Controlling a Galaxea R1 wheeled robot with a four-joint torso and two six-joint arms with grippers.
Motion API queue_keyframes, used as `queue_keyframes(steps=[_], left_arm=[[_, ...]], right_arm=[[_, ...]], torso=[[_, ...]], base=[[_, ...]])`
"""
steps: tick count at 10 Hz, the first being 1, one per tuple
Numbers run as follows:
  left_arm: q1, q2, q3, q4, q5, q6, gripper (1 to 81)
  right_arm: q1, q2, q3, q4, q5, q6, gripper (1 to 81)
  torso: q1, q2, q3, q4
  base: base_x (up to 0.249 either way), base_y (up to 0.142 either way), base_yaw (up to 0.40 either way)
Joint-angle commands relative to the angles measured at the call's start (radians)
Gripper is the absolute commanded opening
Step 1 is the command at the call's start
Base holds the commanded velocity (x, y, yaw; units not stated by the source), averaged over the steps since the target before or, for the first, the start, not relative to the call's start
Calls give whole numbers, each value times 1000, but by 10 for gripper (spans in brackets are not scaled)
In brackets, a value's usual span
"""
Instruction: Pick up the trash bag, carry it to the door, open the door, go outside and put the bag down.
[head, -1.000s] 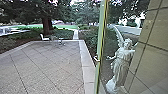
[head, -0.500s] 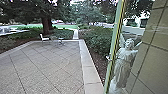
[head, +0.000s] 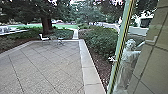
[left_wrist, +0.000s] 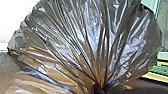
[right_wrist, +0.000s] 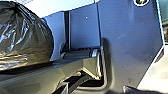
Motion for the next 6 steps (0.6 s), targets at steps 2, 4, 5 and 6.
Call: queue_keyframes(steps=[2, 4, 5, 6], left_arm=[[-44, -15, 11, -4, 79, 1, 10], [-44, -12, 11, -4, 79, 1, 10], [-44, -12, 11, -4, 79, 1, 10], [-44, -12, 11, -4, 79, 1, 10]], right_arm=[[50, 9, 24, -4, -40, -6, 811], [52, 9, 24, -3, -40, -6, 811], [52, 9, 24, -3, -40, -6, 811], [52, 9, 24, -3, -40, -6, 811]], torso=[[0, 0, 0, 0], [1, 1, 0, 0], [1, 0, 0, 0], [0, 0, 0, 0]], base=[[34, 0, 0], [0, 0, 0], [0, 0, 0], [0, 0, 0]])
